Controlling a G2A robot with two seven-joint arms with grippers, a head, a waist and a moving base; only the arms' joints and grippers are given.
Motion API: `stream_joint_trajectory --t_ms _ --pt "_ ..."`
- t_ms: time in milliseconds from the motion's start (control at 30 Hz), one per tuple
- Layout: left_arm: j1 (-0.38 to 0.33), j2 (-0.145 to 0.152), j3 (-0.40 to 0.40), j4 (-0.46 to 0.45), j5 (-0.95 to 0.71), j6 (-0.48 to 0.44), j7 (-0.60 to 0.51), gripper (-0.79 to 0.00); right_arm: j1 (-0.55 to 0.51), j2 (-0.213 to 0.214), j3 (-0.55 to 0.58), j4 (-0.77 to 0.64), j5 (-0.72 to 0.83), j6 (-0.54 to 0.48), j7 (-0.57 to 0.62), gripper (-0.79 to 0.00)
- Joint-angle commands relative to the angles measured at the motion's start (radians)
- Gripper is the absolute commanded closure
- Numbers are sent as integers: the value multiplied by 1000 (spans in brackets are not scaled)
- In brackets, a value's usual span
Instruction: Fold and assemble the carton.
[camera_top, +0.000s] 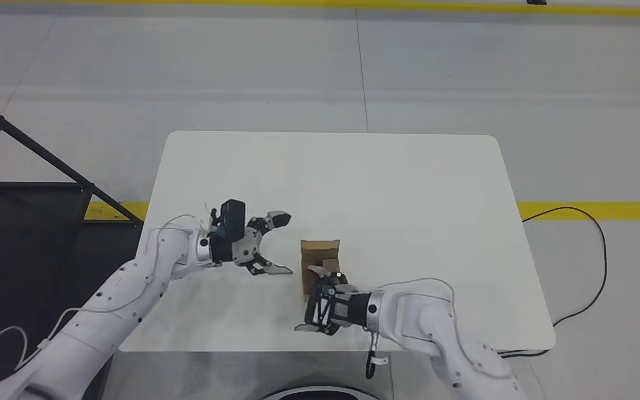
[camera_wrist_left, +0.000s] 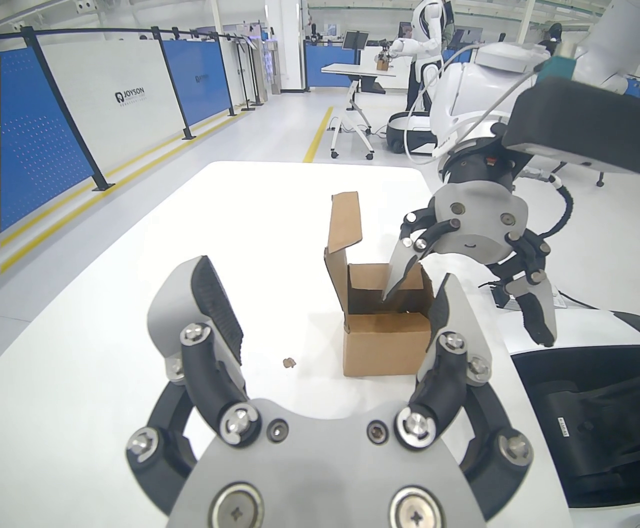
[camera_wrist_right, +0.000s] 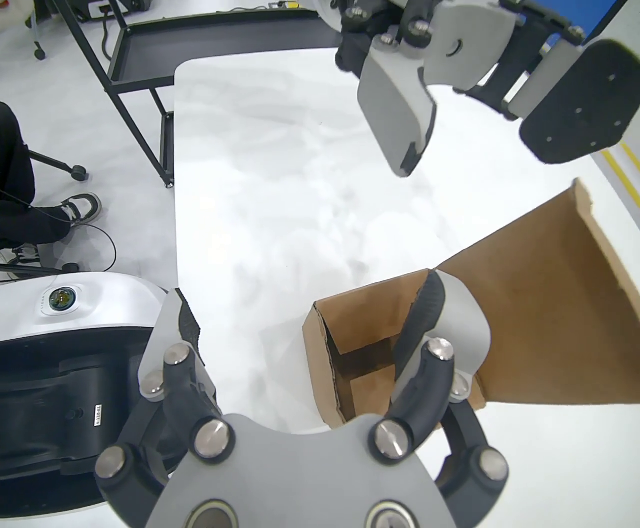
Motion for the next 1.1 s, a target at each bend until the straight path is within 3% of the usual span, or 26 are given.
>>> stream_joint_trajectory --t_ms 0,233,400,800,1067 --pt "0 1 3 -7 10 0 8 -785 -27 7 26 -20 -18 -1 -47 -785" --pt "-9 2 24 -13 32 0 23 -785 -147 41 139 -64 -81 -28 -197 -785" --pt "-24 1 48 -13 44 0 18 -785 -192 55 201 -34 -53 -53 -202 -785" --pt "-72 -1 125 -25 80 0 -15 -785 -122 45 182 83 114 -65 -95 -785" --pt "-86 4 141 -27 89 0 -3 -785 -124 47 182 87 60 -79 -195 -785"
